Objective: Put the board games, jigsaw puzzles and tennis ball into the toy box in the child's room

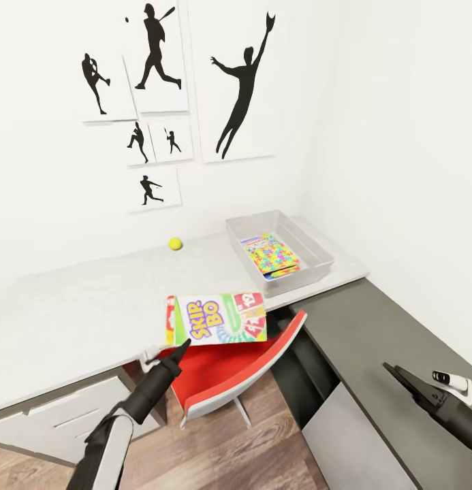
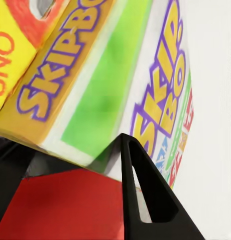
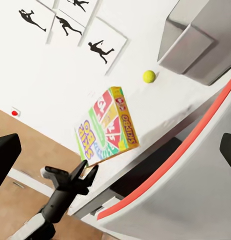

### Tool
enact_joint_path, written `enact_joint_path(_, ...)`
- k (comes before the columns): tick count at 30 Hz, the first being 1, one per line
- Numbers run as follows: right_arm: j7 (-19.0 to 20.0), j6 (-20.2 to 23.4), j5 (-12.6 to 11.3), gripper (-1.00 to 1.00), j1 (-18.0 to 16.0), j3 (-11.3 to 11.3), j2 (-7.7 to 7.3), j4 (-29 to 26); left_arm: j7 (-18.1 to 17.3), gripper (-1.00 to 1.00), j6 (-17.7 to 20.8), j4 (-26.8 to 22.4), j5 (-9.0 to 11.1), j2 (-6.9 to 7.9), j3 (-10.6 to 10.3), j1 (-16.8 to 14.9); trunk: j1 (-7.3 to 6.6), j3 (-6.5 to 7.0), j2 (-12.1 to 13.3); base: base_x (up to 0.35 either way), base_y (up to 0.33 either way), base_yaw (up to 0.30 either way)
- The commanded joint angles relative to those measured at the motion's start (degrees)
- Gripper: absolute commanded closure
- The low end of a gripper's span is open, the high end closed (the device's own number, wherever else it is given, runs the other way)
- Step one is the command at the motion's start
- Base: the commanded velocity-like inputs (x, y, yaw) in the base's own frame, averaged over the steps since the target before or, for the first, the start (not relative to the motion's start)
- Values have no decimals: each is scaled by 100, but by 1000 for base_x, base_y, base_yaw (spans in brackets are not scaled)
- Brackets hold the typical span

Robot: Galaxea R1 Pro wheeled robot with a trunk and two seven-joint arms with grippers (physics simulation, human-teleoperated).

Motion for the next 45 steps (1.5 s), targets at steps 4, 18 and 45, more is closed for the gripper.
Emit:
enact_joint_path(4,3,33,-18,-100,-4,0,3,1,-38,100,45,-632,14,-5,-528,280,1,-6,-4,0,0,0)
enact_joint_path(18,-9,4,-3,-100,-3,0,21,1,-35,100,281,-1199,310,-5,-805,537,1,-6,-4,0,0,0)
enact_joint_path(45,-59,-17,458,-100,-3,14,109,-7,-168,100,-633,-1247,1374,19,-1694,719,1,-6,-4,0,0,0)
